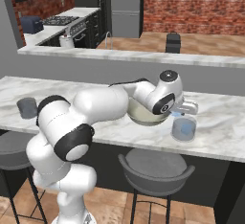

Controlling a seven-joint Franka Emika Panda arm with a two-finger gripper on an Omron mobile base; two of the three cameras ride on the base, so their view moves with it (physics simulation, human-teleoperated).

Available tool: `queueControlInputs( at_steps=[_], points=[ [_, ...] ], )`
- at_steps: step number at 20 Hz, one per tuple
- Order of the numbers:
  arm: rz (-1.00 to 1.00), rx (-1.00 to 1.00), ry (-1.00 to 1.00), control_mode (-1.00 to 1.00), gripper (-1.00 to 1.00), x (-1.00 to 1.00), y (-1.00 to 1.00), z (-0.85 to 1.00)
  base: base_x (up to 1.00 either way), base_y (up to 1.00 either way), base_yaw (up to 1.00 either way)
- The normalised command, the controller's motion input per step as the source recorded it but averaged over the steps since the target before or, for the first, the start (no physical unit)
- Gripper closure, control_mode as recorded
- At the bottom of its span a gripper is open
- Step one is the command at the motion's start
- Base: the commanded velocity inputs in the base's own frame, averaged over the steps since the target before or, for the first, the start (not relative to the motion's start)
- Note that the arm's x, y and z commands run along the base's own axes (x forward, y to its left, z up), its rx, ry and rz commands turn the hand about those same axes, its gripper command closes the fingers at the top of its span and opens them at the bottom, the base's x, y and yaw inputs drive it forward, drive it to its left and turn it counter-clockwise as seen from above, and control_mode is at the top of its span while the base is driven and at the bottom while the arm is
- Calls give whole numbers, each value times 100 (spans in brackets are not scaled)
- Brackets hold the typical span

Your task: There are four ice cubes in the ice bowl. Place two ice cubes in each glass of water.

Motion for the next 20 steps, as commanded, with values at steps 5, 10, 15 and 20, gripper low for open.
queueControlInputs(
  at_steps=[5,10,15,20],
  points=[
    [0,0,0,-100,100,5,-27,-31,0,0,0],
    [0,0,0,-100,100,13,-16,-19,0,0,0],
    [0,0,0,-100,100,27,-3,-16,0,0,0],
    [1,0,0,-100,100,27,-18,-10,0,0,0]
  ],
)
